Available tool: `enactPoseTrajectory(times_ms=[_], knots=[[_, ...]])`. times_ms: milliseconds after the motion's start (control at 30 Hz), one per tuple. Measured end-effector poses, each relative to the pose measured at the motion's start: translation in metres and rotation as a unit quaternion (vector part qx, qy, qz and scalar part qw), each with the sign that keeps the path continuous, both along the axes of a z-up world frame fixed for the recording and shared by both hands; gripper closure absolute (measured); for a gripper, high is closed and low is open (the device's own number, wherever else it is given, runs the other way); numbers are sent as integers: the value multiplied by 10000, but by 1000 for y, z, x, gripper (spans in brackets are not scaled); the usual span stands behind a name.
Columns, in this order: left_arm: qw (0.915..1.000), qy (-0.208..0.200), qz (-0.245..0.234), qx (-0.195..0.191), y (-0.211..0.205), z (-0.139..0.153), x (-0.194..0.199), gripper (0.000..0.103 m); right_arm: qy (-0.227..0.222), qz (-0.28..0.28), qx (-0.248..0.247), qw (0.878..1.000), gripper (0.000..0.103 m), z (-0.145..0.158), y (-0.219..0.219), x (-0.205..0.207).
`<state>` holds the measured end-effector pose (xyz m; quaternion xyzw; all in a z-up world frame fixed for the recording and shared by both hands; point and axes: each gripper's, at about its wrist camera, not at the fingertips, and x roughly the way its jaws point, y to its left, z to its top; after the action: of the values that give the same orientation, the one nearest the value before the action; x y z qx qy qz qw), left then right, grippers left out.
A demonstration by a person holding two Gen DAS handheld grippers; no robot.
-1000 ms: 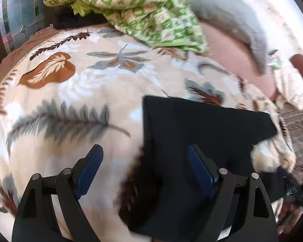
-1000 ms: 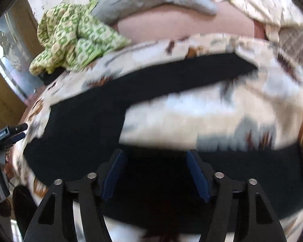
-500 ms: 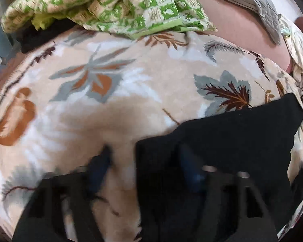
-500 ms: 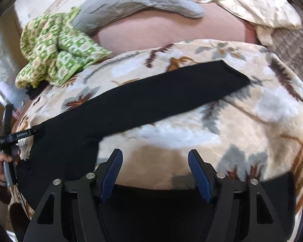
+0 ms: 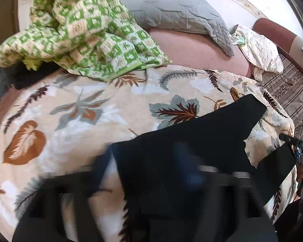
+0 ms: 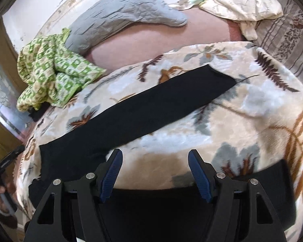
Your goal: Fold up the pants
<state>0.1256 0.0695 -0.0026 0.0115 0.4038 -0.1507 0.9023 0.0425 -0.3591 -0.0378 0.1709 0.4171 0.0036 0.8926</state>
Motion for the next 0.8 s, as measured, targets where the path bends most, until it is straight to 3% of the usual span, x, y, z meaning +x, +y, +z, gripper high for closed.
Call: enactPoseTrajectory(times_ms=[133,200,333,433,633,700,767,800], knots=[[9985,305,-354,277,-13,-24,33,22,118,190,-211,9995,32,-6,7,5],[9956,509,-479,626,-23,-35,49,22,184,248,-295,9991,32,-10,6,14],[9842,832,-872,1300,-47,-60,68,22,188,367,-594,9974,32,-8,-7,45],[9735,895,-1312,1647,-68,-74,69,22,227,30,-558,9982,28,-5,-31,82],[9677,846,-1742,1613,-87,-76,72,22,603,-305,-421,9968,21,-23,-57,171],[9668,863,-1800,1592,-91,-78,75,22,650,-496,-72,9966,21,-34,-60,194],[9662,906,-1905,1479,-94,-78,77,37,1028,-597,-3,9929,20,-53,-59,219],[9662,952,-1965,1373,-96,-79,77,45,1112,-658,-251,9913,21,-58,-55,226]])
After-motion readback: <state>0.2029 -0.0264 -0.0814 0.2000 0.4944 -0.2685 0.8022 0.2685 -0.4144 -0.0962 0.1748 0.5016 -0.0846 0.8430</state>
